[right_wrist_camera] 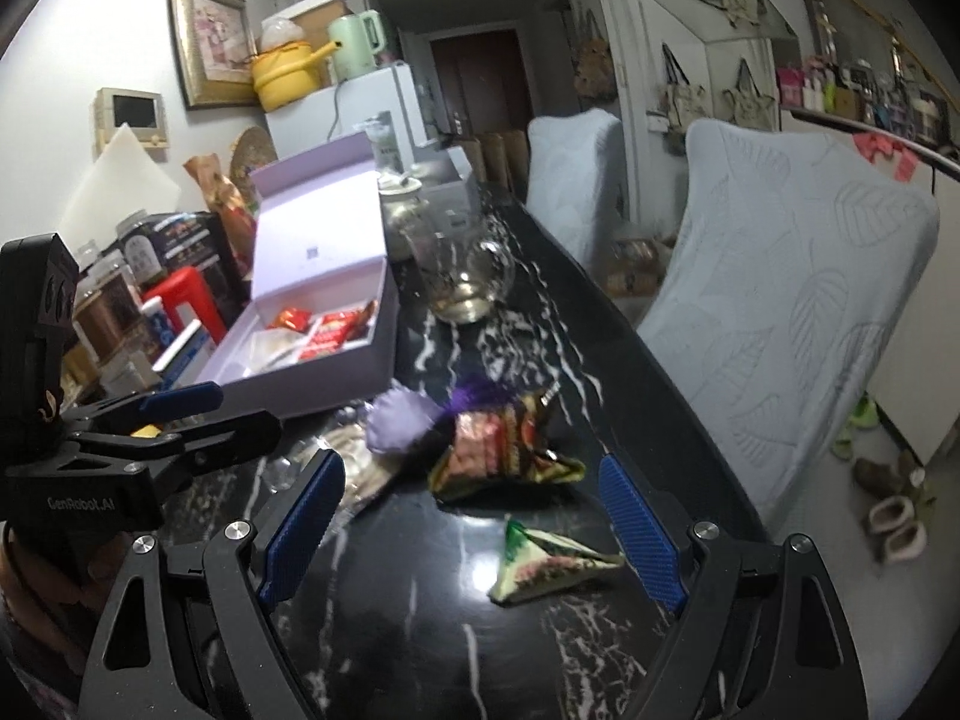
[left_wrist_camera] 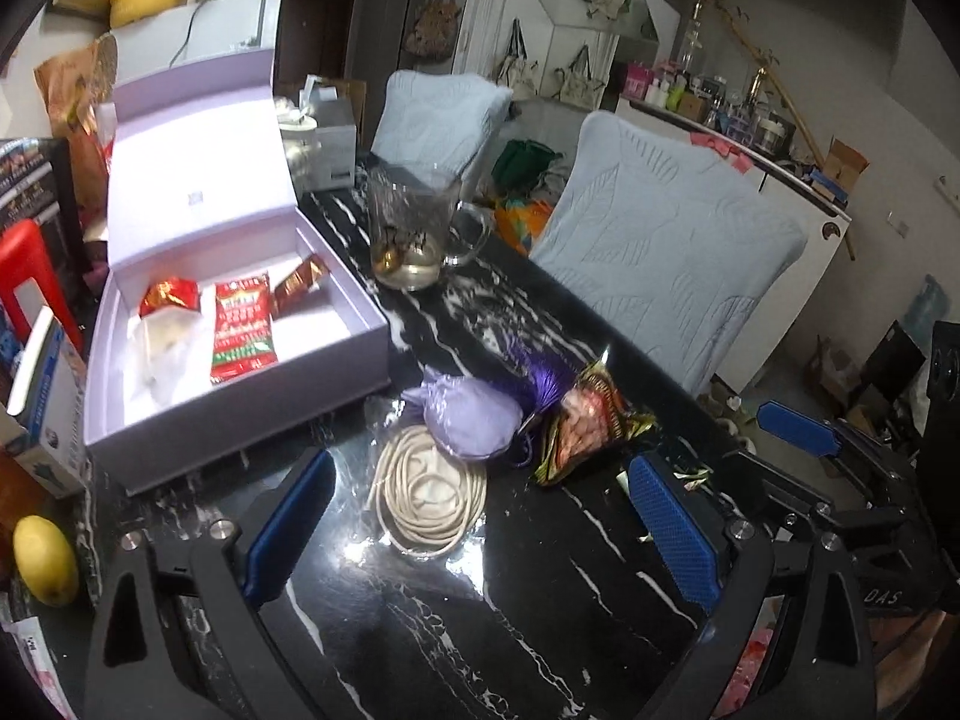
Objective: Organize soft objects
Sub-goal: 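Grasp the clear cord bag with the left tool while the right tool approaches the green triangular snack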
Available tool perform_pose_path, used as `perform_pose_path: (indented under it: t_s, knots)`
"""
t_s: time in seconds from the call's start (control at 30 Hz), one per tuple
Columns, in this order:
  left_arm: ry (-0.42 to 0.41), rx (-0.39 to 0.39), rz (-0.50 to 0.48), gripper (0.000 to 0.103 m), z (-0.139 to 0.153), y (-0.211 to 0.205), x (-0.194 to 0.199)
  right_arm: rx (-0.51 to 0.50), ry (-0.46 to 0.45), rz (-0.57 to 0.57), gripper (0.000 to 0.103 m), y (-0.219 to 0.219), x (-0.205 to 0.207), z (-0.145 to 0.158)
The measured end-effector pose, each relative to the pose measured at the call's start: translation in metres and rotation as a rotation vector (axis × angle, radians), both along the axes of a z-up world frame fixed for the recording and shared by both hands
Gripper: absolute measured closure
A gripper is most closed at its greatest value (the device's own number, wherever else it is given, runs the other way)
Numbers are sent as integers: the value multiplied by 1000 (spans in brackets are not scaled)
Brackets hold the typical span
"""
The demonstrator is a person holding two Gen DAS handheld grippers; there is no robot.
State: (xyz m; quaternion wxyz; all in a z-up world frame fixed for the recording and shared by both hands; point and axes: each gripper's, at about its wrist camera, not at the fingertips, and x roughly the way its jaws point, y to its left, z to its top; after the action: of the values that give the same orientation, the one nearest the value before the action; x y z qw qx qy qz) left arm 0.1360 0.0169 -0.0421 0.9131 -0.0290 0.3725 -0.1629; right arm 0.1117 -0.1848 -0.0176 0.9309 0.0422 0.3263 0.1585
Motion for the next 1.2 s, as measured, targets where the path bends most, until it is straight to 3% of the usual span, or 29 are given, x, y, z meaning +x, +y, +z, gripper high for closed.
perform_pose_path:
  t_s: [0.43, 0.8, 1.03, 1.13, 1.2]
  knots:
    - [121, 64, -4, 3, -46, -5, 44, -57, 96, -25, 15, -13, 24, -47]
    - [244, 59, -10, 3, -76, -5, 70, -70, 154, -33, 15, -16, 38, -68]
    - [230, 135, -13, 3, -78, -13, 71, -27, 216, -32, 15, -19, 46, -77]
    - [202, 166, -8, 14, -78, -14, 67, -24, 224, -28, 15, -17, 46, -80]
    - [178, 205, -7, 27, -77, -14, 63, -32, 221, -25, 15, -16, 45, -80]
